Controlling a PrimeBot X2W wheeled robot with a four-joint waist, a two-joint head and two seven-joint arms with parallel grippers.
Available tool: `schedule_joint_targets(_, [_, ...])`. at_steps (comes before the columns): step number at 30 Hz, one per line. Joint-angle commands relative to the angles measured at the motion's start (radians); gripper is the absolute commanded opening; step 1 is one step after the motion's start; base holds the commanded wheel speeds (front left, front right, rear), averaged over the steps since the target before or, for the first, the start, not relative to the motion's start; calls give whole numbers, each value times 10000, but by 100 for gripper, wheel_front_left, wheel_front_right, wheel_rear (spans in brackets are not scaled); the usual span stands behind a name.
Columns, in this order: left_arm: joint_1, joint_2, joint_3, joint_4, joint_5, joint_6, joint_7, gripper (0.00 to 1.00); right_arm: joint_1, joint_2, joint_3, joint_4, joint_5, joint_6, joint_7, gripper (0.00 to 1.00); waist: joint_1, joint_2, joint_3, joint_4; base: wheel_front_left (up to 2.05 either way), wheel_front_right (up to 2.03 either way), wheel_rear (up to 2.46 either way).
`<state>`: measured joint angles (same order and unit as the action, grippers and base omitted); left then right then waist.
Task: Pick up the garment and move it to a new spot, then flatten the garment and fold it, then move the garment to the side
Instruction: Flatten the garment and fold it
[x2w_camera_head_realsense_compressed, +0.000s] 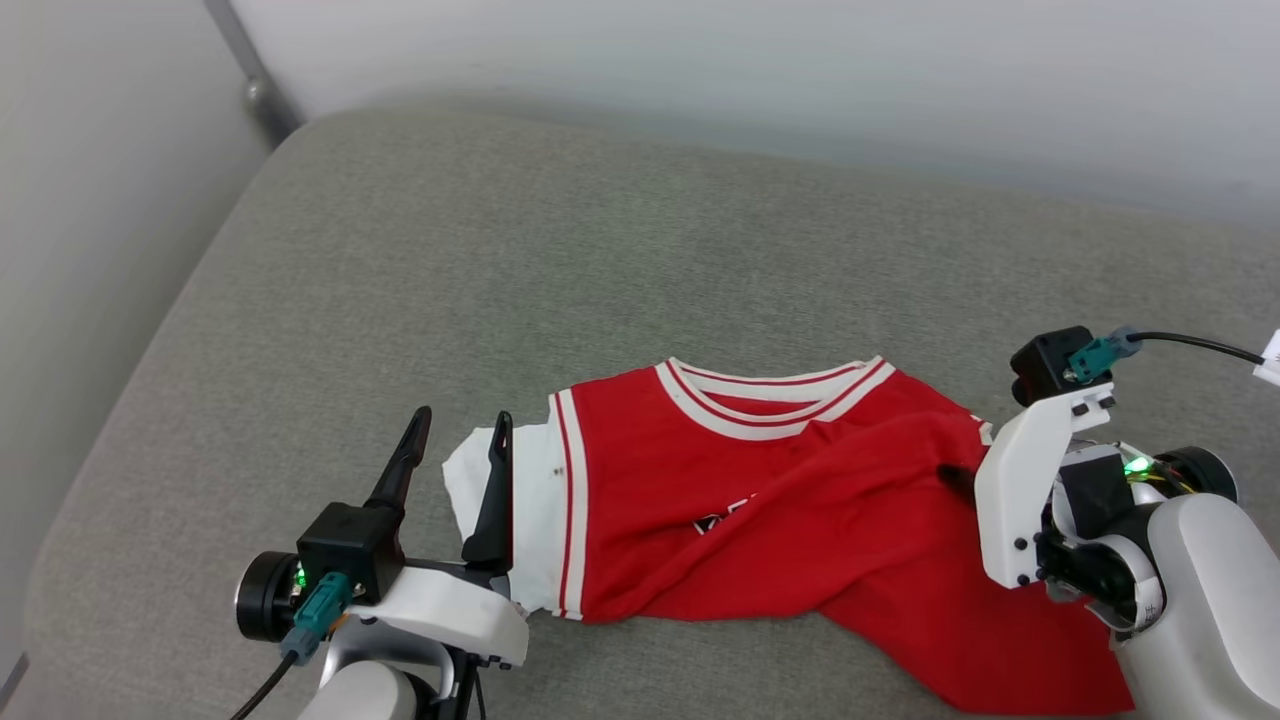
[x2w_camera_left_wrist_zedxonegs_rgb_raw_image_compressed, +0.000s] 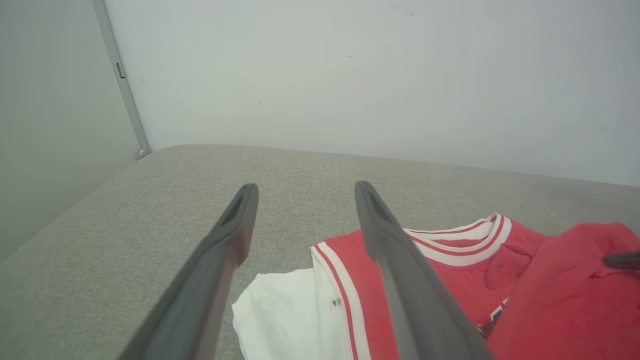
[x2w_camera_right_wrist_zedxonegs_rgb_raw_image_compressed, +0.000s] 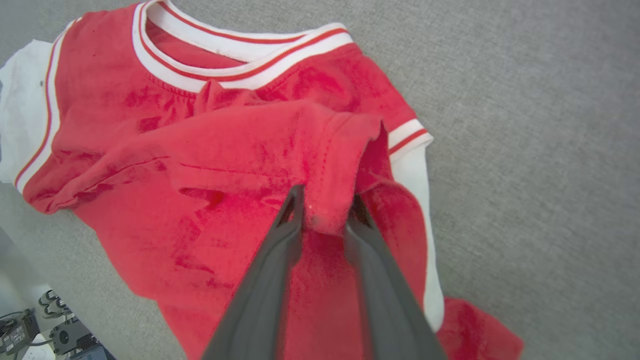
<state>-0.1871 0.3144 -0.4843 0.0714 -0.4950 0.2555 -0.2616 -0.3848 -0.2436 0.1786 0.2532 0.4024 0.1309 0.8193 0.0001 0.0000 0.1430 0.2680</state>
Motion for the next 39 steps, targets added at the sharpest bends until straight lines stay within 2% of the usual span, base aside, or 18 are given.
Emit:
schedule_joint_targets(1, [99, -4, 84, 38, 83, -44, -46, 100, -80, -97, 110, -132, 98, -3, -16, 0, -1, 0, 22, -172, 0, 0, 0])
schedule_joint_targets(8, [290, 111, 483, 48, 370, -149, -36, 100, 709, -458, 472, -1831, 83, -3, -433, 0, -1, 0, -148, -1096, 0, 0, 0])
schedule_joint_targets(12, [444, 259, 576, 17, 431, -139, -37, 100, 2154, -420, -74, -3341, -40, -3, -450, 0, -1, 0, -335, -1691, 0, 0, 0])
schedule_joint_targets(15, [598, 370, 600, 13, 410, -99, -15, 100, 3707, -34, -915, -4272, -336, -3, -285, 0, -1, 0, -494, -2081, 0, 0, 0])
schedule_joint_targets(18, [677, 466, 625, -29, 368, -78, 59, 100, 5271, 653, -1643, -4750, -542, -3, -126, 0, -1, 0, -599, -2384, 0, 0, 0])
schedule_joint_targets(23, [711, 572, 606, -73, 344, -44, 195, 100, 6975, 1576, -2188, -4147, -476, -3, -318, 0, -1, 0, -657, -2597, 0, 0, 0])
schedule_joint_targets(24, [723, 589, 610, -69, 330, -39, 197, 100, 7090, 1685, -2129, -3895, -394, -3, -477, 22, -1, 0, -680, -2628, 0, 0, 0])
schedule_joint_targets(25, [751, 598, 608, -58, 312, -25, 212, 100, 7161, 1758, -2070, -3644, -269, -3, -646, 73, -1, 0, -713, -2657, 0, 0, 0])
schedule_joint_targets(26, [774, 592, 597, -47, 292, -20, 232, 100, 7218, 1786, -2013, -3463, -268, -3, -903, 100, -1, 0, -757, -2669, 0, 0, 0])
schedule_joint_targets(30, [880, 607, 611, 0, 227, 20, 266, 100, 6968, 1909, -2400, -3460, -85, -3, -2785, 100, -1, 0, -984, -2665, 0, 0, 0])
schedule_joint_targets(34, [1074, 618, 694, -14, 130, 120, 248, 100, 6425, 1924, -3224, -3740, -122, -3, -4404, 100, -1, 0, -1183, -2633, 0, 0, 0])
schedule_joint_targets(39, [1100, 604, 675, -109, 99, 158, 244, 100, 4937, 1715, -3682, -3271, -311, -3, -4653, 100, -1, 0, -1198, -2482, 0, 0, 0])
